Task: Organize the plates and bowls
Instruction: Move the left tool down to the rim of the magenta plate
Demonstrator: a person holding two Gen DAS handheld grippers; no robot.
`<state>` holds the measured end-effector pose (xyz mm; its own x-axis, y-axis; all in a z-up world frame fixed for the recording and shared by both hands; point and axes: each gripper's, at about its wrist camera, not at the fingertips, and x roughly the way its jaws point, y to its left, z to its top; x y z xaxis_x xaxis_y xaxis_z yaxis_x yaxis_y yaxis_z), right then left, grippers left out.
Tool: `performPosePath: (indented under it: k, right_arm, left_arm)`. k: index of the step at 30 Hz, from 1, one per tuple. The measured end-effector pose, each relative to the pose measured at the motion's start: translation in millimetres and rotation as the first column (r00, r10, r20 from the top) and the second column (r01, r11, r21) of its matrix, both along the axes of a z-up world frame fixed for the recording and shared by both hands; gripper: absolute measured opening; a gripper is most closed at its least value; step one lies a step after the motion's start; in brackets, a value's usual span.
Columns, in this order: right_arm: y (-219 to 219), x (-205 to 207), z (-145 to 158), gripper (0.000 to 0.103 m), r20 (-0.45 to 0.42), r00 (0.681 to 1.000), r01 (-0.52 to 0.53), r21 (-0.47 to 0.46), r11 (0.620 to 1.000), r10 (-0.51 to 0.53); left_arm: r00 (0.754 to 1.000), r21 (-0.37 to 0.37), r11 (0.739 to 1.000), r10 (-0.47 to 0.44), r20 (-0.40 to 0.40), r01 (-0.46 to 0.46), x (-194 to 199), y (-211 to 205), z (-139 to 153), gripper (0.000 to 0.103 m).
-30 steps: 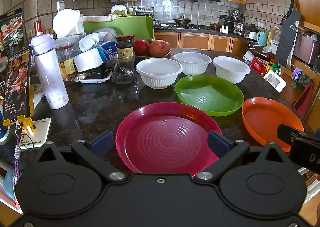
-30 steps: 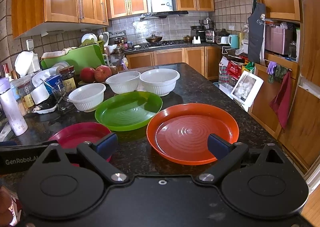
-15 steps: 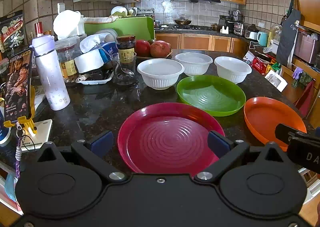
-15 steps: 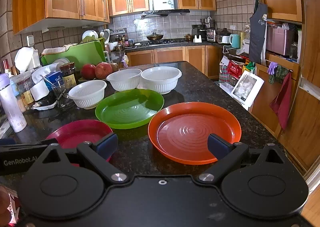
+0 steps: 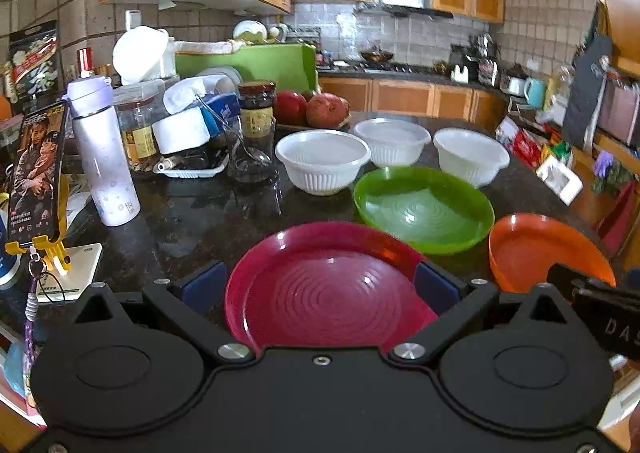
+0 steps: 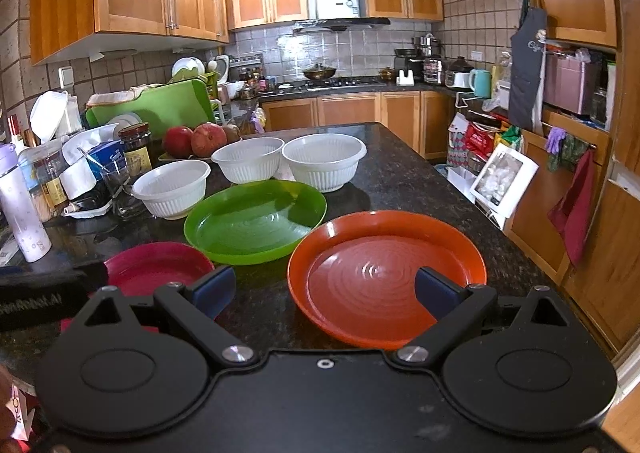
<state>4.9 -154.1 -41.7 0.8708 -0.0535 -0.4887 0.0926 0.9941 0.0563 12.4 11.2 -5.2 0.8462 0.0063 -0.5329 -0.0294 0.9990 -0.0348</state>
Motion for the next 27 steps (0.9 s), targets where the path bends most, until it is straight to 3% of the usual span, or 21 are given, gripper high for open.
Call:
performPosePath:
  k: [5,9,14,18,24,27]
  right_arm:
    - [-20,23,1,0.102,-0.005,0.998,-0.058,-0.017,0.998,0.058]
    - [-42,44,1,0.102,-0.013,0.995,-0.1,-0.04,0.994,0.099]
    - [-66,61,0,0.102,-0.002,0.992,-0.128,-0.035,0.991,0.128]
    - [-76,71,-1,0.102,0.016,0.985,-0.169,-0.026,0.985,0.17]
    - [-74,78,-1,0.1,0.059,0.968,-0.244,-0.023,0.97,0.245]
    - [-70,82,-3,0.1,0.056,0.954,-0.293,-0.016,0.956,0.294]
  left_arm:
    - [0.994,-0.066,0.993,0.102,0.043,-0.099,10,-3,4,0.1]
    - [0.98,-0.141,0.973,0.192,0.055,-0.183,20,0,8,0.1]
    - [0.955,-0.173,0.946,0.289,0.061,-0.275,35,8,17,0.099]
    - [0.937,-0.166,0.93,0.342,0.069,-0.328,47,12,23,0.097]
    - [0.878,-0.111,0.894,0.448,0.168,-0.435,58,18,34,0.095]
    - [0.876,-0.078,0.899,0.438,0.201,-0.432,60,21,37,0.095]
